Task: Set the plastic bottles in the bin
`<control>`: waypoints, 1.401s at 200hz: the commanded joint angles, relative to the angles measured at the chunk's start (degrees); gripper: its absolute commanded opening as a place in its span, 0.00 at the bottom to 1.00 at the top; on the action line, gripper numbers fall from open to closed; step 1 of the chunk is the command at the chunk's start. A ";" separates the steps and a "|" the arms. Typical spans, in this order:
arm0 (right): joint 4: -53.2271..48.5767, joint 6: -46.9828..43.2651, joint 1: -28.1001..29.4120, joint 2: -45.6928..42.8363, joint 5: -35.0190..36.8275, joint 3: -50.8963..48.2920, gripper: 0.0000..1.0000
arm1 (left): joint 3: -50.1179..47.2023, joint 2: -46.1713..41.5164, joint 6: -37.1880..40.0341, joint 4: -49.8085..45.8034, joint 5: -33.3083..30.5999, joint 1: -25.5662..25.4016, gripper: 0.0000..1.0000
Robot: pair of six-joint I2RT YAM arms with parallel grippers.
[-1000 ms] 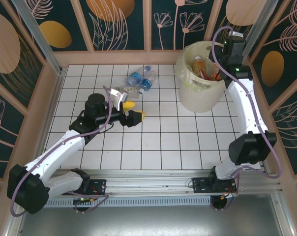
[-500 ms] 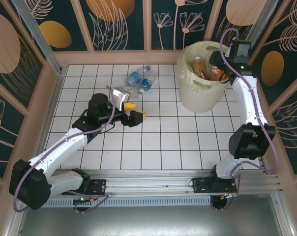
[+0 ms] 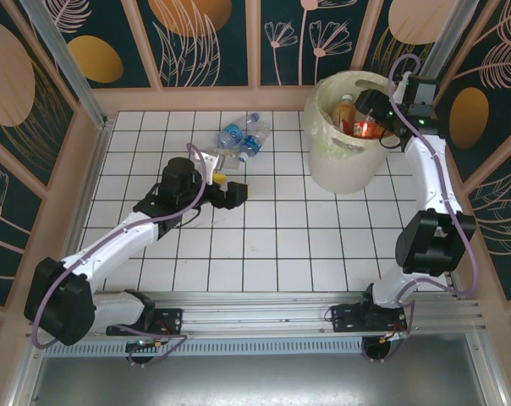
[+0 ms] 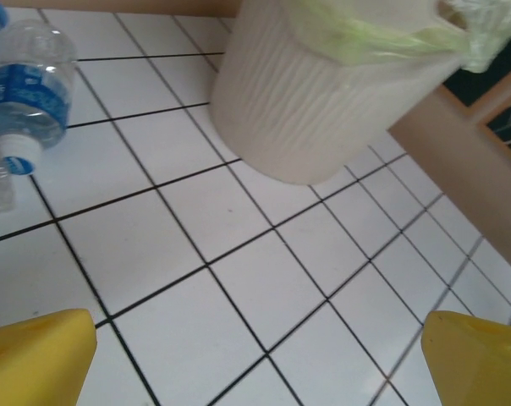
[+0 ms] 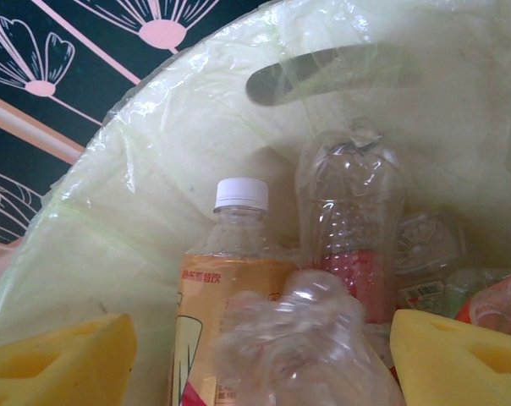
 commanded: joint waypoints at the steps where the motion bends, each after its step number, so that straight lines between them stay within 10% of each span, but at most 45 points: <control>1: -0.95 0.28 -0.83 -2.28 -1.06 0.94 0.81 | 3.02 2.89 1.14 -0.07 -5.61 -0.34 0.99; 74: 10.67 -4.82 -0.35 -16.13 5.49 -7.28 0.82 | 10.51 18.33 -0.51 4.18 -13.28 -0.34 0.98; 280: 9.00 0.51 10.16 -48.55 -13.33 -32.93 0.86 | 60.65 62.88 12.20 -16.77 -29.40 0.05 0.95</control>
